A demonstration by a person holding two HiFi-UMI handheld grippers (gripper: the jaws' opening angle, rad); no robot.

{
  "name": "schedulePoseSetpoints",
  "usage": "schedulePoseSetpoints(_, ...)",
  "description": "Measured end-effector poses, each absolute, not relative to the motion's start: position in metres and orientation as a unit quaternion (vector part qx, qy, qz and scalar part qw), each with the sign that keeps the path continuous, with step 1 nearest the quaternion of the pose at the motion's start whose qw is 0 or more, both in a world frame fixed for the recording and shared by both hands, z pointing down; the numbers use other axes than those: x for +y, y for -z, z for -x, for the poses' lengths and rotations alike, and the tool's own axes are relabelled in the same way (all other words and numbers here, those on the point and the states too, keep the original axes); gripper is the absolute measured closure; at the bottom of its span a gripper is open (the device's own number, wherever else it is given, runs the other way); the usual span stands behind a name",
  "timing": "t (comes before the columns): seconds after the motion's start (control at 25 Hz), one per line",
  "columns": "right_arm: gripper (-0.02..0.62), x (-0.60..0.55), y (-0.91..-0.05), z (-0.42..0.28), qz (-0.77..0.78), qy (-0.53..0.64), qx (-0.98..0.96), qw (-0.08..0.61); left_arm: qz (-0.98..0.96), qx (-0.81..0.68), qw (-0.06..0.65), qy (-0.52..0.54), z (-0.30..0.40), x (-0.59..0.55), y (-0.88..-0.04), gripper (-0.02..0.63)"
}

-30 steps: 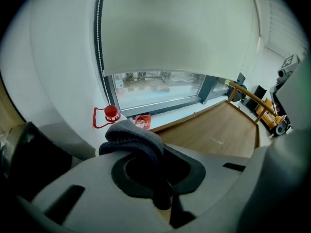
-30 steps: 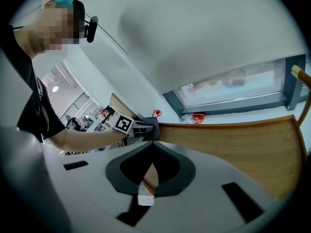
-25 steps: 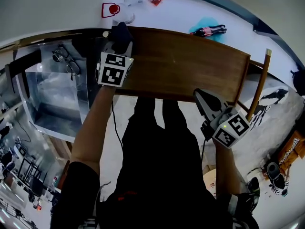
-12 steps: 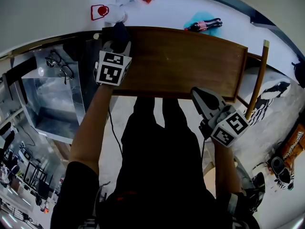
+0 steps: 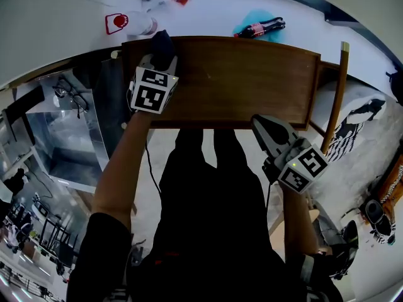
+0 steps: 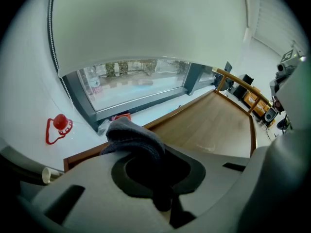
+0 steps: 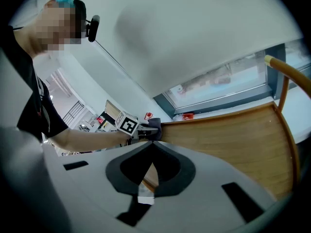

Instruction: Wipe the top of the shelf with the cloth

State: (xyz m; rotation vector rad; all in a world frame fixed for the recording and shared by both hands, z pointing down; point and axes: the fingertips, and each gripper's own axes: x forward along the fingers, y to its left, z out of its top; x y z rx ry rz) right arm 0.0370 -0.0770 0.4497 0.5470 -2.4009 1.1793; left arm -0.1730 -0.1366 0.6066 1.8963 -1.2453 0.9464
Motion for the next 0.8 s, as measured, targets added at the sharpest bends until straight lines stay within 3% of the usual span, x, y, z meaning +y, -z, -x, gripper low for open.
schedulePoseSetpoints(0.8,0.591,-0.094,-0.449,-0.122,-0.253,-0.434,-0.849,0.164,-0.760,-0.412,0.316,-0.392,0.062,-0.167,-0.611,0.557)
